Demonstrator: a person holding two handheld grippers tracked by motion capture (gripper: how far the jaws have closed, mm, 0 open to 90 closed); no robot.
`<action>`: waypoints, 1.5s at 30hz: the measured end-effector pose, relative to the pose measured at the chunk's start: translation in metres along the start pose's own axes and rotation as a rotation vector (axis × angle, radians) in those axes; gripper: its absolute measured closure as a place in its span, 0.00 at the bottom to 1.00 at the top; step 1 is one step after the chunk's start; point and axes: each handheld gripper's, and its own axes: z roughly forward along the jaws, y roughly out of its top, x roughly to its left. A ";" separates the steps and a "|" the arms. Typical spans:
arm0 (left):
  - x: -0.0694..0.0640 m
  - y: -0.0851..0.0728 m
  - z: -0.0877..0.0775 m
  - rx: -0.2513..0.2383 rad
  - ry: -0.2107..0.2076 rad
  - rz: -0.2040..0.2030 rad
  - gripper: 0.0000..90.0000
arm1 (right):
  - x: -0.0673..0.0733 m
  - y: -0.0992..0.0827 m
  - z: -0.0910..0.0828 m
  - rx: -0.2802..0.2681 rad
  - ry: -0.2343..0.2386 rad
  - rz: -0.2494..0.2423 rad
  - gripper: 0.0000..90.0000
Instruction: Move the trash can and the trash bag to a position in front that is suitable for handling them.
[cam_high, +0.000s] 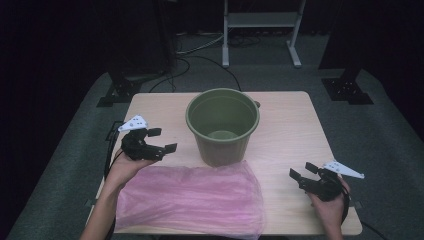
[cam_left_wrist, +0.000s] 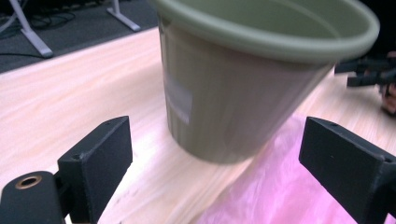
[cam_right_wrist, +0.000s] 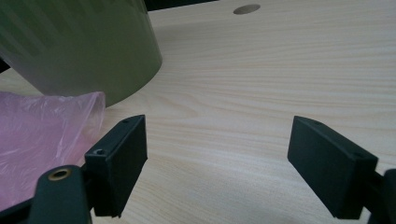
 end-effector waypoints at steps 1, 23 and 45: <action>0.001 -0.004 0.000 0.008 -0.004 0.004 0.09 | 0.000 0.000 0.000 0.005 0.001 -0.006 0.21; -0.001 -0.060 0.014 0.197 -0.183 0.096 0.09 | 0.006 0.000 0.003 0.033 0.023 -0.054 0.21; -0.022 -0.089 0.032 0.410 -0.295 0.285 0.09 | 0.009 -0.002 0.007 0.050 0.031 -0.064 0.22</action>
